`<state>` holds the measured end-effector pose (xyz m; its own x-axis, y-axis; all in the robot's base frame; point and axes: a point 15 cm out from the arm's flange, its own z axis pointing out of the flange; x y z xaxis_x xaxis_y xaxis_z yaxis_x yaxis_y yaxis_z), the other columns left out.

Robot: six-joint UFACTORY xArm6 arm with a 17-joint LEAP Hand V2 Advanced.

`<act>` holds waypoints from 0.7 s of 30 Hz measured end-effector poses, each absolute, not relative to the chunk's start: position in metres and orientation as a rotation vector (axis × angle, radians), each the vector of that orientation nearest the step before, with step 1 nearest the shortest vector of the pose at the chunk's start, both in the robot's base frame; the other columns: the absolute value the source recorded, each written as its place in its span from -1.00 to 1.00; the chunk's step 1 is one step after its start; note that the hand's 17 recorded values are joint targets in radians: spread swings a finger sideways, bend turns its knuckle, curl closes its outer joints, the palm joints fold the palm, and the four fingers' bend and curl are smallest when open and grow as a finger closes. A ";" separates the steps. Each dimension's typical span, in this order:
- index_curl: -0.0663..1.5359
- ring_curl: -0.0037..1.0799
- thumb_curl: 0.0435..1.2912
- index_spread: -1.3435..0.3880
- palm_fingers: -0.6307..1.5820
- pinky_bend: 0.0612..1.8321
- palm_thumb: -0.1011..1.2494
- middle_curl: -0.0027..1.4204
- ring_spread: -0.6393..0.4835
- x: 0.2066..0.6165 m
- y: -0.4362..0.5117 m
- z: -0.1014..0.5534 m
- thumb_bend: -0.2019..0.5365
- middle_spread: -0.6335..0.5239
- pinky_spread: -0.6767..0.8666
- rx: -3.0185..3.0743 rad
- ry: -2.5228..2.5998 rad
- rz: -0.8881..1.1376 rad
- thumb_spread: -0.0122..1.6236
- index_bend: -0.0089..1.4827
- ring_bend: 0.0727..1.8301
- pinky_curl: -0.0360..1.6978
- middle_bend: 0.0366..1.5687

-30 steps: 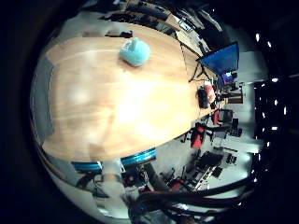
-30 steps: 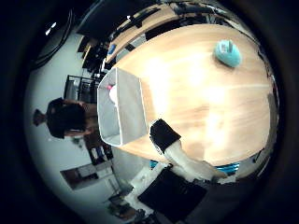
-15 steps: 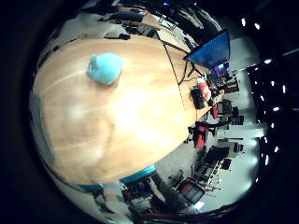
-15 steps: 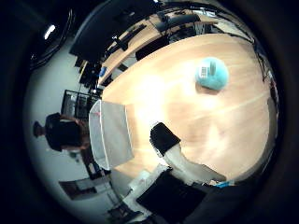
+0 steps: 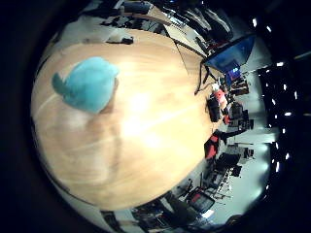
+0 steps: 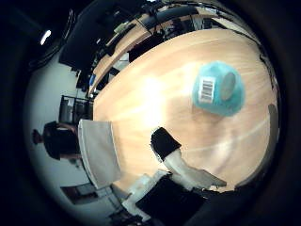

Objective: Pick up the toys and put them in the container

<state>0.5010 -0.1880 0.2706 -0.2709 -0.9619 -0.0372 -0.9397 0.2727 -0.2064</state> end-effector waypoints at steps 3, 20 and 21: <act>-0.56 -0.58 -0.62 0.08 -0.25 0.18 -0.37 -0.46 0.19 0.517 -0.196 0.262 -0.53 0.00 0.41 -1.790 2.388 -0.203 0.21 -0.78 -0.29 -0.91 -0.71; -0.66 -0.40 -0.61 0.10 -0.18 0.58 -0.37 -0.50 -0.08 0.538 -0.200 0.168 -0.53 0.04 -0.14 -1.810 2.475 0.016 0.20 -0.89 0.09 -0.81 -0.78; -0.67 -0.39 -0.61 0.10 -0.18 0.60 -0.37 -0.50 -0.09 0.535 -0.197 0.163 -0.53 0.04 -0.17 -1.816 2.480 0.035 0.20 -0.89 0.11 -0.80 -0.77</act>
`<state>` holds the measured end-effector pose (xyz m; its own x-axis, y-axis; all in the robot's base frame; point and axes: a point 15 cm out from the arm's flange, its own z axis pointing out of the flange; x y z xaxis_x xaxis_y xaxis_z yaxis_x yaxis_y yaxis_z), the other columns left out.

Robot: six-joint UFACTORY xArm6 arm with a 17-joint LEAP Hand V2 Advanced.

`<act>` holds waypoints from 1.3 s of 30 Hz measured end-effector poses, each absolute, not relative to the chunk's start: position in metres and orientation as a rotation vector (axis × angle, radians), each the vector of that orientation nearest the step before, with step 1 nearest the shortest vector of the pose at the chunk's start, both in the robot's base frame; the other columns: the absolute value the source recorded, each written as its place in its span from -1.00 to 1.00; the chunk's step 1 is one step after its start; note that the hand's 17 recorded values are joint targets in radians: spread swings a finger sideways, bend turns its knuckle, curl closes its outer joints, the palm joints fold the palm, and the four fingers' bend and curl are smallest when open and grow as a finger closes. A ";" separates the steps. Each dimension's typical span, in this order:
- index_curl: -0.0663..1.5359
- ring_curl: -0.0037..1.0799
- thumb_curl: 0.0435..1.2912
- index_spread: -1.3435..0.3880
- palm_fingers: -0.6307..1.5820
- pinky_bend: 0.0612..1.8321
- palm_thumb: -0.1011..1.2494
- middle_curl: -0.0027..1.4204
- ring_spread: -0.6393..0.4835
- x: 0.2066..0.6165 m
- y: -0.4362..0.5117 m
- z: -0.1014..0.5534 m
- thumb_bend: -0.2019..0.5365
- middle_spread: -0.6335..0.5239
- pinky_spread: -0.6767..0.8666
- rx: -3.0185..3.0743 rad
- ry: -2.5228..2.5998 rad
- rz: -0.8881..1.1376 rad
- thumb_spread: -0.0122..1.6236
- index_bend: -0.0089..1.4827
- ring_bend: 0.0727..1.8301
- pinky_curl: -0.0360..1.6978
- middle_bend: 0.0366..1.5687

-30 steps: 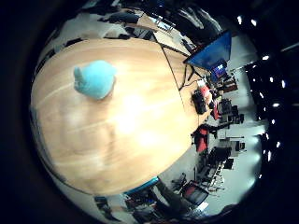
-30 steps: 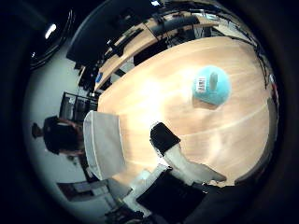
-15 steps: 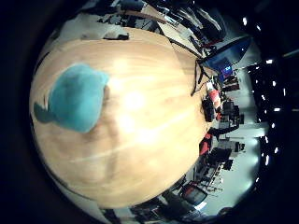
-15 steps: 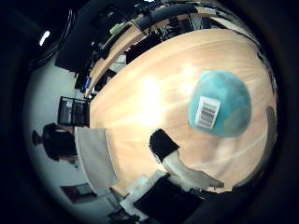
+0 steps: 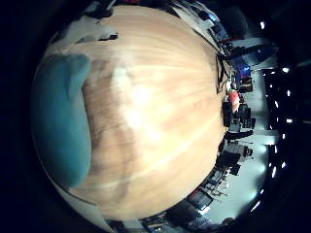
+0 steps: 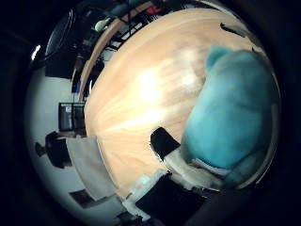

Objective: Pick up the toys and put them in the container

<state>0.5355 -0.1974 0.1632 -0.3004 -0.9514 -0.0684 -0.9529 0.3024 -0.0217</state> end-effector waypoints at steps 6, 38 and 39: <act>-0.77 -0.25 -0.61 0.12 -0.07 0.84 -0.37 -0.43 -0.30 0.528 -0.193 0.155 -0.52 -0.08 -0.52 -1.828 2.494 0.086 0.19 -0.96 0.35 -0.69 -0.58; -0.42 -0.10 -0.44 -0.02 0.63 0.45 0.81 -0.05 -0.40 0.485 -0.149 0.308 -0.27 -0.57 -0.70 -1.866 2.400 0.005 0.18 -0.46 0.38 -0.53 0.04; -0.40 -0.10 -0.44 -0.02 0.63 0.44 0.82 -0.05 -0.40 0.484 -0.140 0.318 -0.29 -0.57 -0.71 -1.882 2.379 -0.007 0.18 -0.46 0.38 -0.53 0.04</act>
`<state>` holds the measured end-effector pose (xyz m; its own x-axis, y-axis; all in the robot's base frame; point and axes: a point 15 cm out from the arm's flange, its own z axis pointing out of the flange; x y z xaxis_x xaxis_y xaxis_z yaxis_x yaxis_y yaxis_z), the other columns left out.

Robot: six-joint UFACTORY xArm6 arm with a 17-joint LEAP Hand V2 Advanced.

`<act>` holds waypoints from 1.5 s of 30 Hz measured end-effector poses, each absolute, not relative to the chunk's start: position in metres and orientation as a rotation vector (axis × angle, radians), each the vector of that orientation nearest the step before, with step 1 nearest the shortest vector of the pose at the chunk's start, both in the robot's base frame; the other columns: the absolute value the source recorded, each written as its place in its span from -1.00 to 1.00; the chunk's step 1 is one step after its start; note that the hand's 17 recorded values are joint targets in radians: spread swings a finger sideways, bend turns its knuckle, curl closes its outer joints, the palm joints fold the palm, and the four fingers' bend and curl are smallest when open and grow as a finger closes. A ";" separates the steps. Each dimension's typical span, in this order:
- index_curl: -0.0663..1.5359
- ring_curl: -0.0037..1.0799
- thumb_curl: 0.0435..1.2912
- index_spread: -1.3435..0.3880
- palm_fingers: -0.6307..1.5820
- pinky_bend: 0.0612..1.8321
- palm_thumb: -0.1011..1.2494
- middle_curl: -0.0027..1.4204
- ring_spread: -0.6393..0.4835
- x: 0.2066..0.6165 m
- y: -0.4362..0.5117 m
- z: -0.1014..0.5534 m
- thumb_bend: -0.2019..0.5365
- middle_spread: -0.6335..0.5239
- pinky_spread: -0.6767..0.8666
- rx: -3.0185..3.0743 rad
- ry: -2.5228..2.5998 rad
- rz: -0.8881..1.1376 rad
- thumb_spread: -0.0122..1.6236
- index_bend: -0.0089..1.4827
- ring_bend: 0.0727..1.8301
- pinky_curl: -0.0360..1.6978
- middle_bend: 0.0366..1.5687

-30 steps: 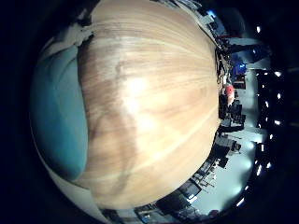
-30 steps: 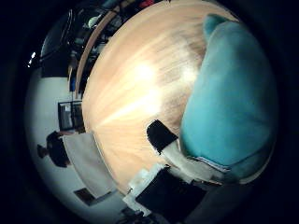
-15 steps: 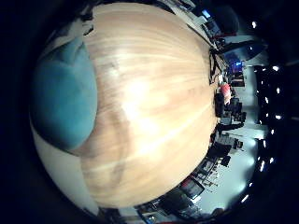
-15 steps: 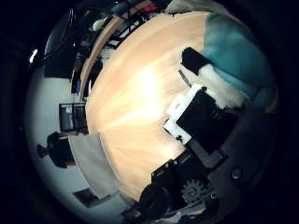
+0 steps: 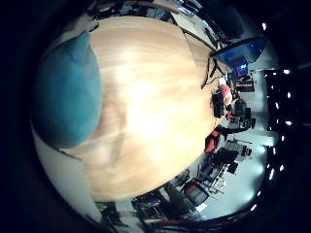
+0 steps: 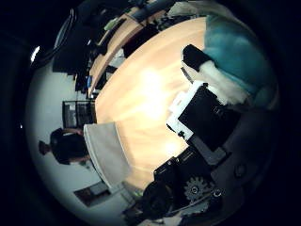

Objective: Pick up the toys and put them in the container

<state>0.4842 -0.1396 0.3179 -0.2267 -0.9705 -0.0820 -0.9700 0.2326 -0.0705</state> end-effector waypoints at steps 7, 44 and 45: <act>-0.34 -0.10 -0.44 -0.03 0.63 0.42 0.85 -0.03 -0.40 0.469 -0.048 0.368 -0.39 -0.57 -0.71 -2.038 2.208 0.008 0.18 -0.50 0.38 -0.50 0.04; 0.03 -0.10 -0.43 -0.10 0.61 0.30 0.88 -0.02 -0.44 0.385 0.342 0.424 -0.49 -0.58 -0.81 -2.644 1.357 -0.048 0.21 -0.72 0.33 -0.45 -0.04; 0.04 -0.11 -0.43 -0.10 0.61 0.30 0.88 -0.02 -0.45 0.386 0.340 0.424 -0.49 -0.58 -0.81 -2.641 1.361 -0.047 0.21 -0.72 0.33 -0.45 -0.05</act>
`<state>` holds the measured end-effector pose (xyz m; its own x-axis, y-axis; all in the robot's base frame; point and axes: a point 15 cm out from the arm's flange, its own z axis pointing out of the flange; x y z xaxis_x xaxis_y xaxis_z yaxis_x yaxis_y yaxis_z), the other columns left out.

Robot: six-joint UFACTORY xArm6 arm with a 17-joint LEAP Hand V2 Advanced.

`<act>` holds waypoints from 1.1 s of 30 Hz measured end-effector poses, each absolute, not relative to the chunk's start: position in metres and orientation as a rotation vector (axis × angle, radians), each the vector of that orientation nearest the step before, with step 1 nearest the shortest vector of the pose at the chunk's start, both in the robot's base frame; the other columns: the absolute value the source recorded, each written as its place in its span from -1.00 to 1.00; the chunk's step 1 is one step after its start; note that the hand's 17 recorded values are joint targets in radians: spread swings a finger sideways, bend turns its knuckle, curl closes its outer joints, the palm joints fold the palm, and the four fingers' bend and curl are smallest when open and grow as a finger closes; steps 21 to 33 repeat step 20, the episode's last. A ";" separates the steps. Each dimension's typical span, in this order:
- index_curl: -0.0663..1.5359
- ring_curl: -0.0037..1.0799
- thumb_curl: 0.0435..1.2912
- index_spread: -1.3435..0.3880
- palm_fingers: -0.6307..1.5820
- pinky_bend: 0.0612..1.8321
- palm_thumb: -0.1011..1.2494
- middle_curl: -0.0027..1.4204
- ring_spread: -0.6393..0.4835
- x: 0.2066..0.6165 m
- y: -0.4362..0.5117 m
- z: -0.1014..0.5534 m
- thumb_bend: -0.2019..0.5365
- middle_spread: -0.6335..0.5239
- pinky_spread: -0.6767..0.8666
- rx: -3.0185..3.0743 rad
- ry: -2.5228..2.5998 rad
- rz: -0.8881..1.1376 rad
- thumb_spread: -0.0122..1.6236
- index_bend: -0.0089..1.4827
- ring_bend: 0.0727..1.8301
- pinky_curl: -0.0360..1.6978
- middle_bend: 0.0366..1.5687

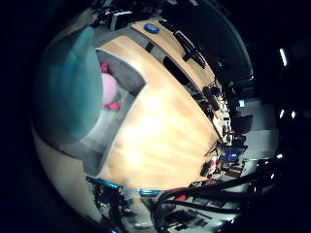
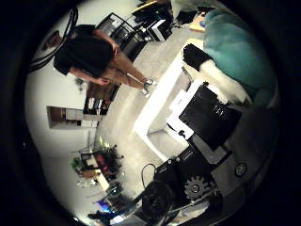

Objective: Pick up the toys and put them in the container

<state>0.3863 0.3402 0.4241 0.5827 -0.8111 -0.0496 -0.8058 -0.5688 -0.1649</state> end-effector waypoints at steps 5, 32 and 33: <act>0.06 -0.14 -0.55 -0.12 0.49 0.32 0.35 -0.07 -0.50 0.403 0.337 0.429 -0.73 -0.59 -0.83 -2.595 1.358 -0.082 0.32 -0.75 0.26 -0.44 -0.26; -0.24 -0.49 -0.69 0.01 -0.38 0.17 -0.76 -0.33 0.39 0.404 0.313 0.414 -0.56 0.12 0.24 -2.665 1.383 -0.027 0.11 -0.76 -0.34 -0.54 -0.70; -0.24 -0.49 -0.69 0.01 -0.38 0.17 -0.76 -0.33 0.39 0.404 0.313 0.414 -0.56 0.12 0.24 -2.665 1.383 -0.027 0.11 -0.76 -0.34 -0.54 -0.70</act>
